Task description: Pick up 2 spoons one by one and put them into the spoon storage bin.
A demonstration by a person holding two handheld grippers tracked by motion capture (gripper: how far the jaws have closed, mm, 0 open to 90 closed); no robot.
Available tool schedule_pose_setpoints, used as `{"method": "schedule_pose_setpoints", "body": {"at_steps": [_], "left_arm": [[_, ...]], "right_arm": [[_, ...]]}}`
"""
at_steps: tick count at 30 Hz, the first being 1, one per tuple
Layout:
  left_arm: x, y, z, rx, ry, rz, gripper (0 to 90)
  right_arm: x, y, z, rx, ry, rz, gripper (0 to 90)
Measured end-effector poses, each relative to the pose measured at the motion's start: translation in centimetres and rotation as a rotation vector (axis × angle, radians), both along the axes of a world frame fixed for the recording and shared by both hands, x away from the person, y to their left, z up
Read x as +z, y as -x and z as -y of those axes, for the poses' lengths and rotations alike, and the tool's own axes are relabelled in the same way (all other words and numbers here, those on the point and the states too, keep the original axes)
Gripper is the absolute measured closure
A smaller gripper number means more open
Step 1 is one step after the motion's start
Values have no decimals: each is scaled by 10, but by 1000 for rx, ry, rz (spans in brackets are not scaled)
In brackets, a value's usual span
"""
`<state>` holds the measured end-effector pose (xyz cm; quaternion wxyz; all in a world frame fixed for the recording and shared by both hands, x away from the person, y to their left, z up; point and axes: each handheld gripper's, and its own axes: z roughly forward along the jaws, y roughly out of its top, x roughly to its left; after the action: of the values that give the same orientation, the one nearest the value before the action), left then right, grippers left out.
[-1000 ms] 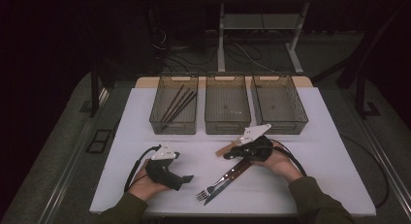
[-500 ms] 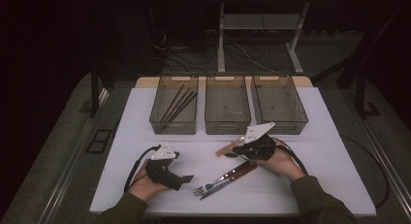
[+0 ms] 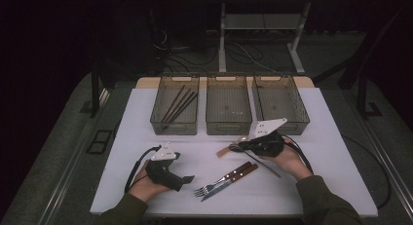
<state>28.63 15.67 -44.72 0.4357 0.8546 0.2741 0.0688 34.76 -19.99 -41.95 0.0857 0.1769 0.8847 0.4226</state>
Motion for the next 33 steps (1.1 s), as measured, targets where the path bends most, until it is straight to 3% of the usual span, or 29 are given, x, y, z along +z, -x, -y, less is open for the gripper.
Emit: {"method": "schedule_pose_setpoints", "body": {"at_steps": [16, 33], "left_arm": [[1, 0, -1, -5, 4, 5, 8], [2, -1, -4, -2, 38, -6, 7]], "right_arm": [[34, -8, 16, -86, -104, 44, 888], [81, -48, 10, -179, -140, 108, 888]]}}
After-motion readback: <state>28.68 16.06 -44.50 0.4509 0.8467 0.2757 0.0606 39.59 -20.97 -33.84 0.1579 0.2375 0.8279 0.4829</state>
